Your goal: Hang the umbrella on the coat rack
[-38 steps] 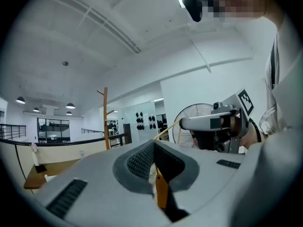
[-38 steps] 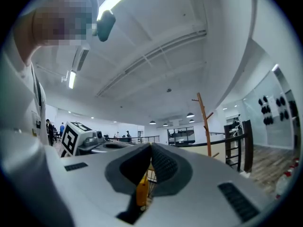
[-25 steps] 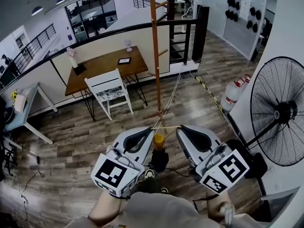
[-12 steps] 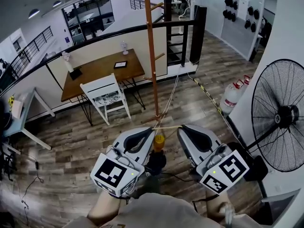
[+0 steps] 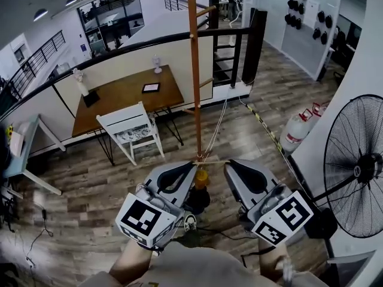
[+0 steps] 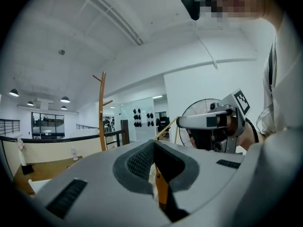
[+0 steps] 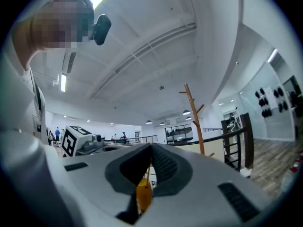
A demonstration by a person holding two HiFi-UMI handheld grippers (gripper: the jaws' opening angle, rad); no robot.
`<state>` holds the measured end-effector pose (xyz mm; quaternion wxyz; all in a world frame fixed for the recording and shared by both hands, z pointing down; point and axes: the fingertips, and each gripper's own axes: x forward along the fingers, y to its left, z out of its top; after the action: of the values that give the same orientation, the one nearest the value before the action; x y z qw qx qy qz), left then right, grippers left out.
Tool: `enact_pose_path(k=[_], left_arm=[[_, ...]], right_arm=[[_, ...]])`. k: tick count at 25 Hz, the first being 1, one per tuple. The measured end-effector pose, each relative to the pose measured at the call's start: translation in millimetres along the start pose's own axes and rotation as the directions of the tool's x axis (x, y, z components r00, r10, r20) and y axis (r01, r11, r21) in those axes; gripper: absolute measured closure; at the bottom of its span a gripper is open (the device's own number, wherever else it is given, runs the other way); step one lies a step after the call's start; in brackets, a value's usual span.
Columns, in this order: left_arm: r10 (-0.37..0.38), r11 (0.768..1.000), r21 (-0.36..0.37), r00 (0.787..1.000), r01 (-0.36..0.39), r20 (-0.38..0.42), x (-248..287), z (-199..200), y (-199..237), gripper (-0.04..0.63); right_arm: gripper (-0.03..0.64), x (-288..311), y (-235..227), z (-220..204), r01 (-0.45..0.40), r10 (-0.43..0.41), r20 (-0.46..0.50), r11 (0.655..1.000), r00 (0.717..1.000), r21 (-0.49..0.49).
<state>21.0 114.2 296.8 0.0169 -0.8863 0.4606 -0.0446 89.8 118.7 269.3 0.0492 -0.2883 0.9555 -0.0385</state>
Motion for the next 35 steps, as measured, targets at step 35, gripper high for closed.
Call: enact_pose_path(k=[35], left_arm=[[-0.105, 0.994, 0.039, 0.988, 0.101, 0.113, 178, 64, 275, 0.592]], right_arm=[[0.606, 270, -181, 72, -0.076, 0.080, 0.132, 0.997, 0.988, -0.033]])
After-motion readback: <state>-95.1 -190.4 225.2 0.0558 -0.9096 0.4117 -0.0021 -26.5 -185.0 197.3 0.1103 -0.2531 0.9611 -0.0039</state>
